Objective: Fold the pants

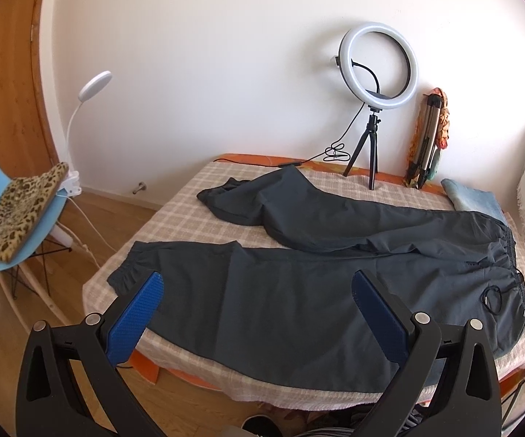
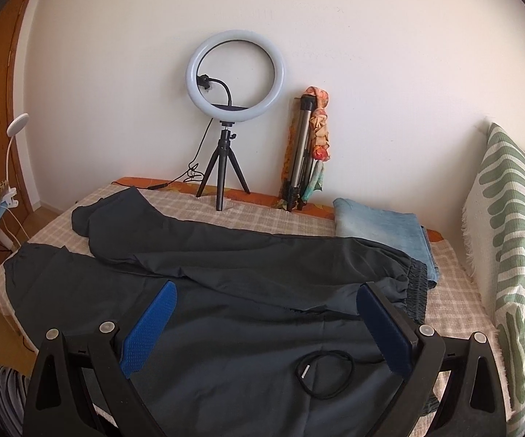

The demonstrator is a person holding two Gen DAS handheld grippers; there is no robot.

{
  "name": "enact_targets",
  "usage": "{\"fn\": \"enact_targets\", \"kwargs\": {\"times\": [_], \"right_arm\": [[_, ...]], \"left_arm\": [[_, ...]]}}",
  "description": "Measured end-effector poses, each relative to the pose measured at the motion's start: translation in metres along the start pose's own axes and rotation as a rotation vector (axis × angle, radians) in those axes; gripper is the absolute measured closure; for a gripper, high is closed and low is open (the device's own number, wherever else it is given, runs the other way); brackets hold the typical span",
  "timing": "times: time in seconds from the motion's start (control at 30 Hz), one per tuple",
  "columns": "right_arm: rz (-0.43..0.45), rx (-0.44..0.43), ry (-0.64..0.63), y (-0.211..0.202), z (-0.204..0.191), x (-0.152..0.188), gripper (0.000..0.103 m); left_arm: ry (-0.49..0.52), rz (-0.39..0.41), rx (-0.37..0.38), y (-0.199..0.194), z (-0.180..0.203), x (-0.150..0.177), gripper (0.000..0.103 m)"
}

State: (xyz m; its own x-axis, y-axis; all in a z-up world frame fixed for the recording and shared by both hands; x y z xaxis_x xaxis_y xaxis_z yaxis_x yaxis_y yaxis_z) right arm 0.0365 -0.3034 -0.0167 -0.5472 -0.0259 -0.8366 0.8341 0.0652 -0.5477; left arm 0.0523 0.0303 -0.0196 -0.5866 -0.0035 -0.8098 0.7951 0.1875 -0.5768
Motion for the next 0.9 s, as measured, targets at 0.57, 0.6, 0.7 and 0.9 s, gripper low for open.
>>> {"fn": "enact_targets", "kwargs": {"times": [0.57,0.6,0.7,0.9], "right_arm": [[-0.102,-0.239,-0.091,0.162,0.004,-0.078,0.018],[-0.111,-0.25,-0.092,0.174,0.002,-0.082,0.019],[-0.141,-0.282,-0.11,0.205,-0.004,-0.09,0.019],[-0.216,-0.338,-0.144,0.26,-0.015,-0.094,0.024]], "left_arm": [[-0.014,-0.076,0.001,0.138,-0.025,-0.064,0.022],[-0.013,-0.078,0.0,0.145,-0.025,-0.069,0.022],[-0.022,-0.1,0.015,0.171,-0.025,-0.081,0.029],[-0.046,-0.175,0.049,0.225,-0.026,-0.1,0.039]]}}
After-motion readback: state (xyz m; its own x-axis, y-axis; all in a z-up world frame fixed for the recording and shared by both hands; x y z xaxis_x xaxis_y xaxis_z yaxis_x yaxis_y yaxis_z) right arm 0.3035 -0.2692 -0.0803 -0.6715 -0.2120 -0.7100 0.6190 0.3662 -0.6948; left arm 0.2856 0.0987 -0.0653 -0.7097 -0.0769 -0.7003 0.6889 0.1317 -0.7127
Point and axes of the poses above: each gripper's, at about its wrist camera, not at the fingertips, and y roughly the way its jaws point, z to its right, x to its underside, the point moved 1 cm from there along y, roughly the way its jaws point, and after that the axes turned 12 degrees about -x, right-handed, at the moved point
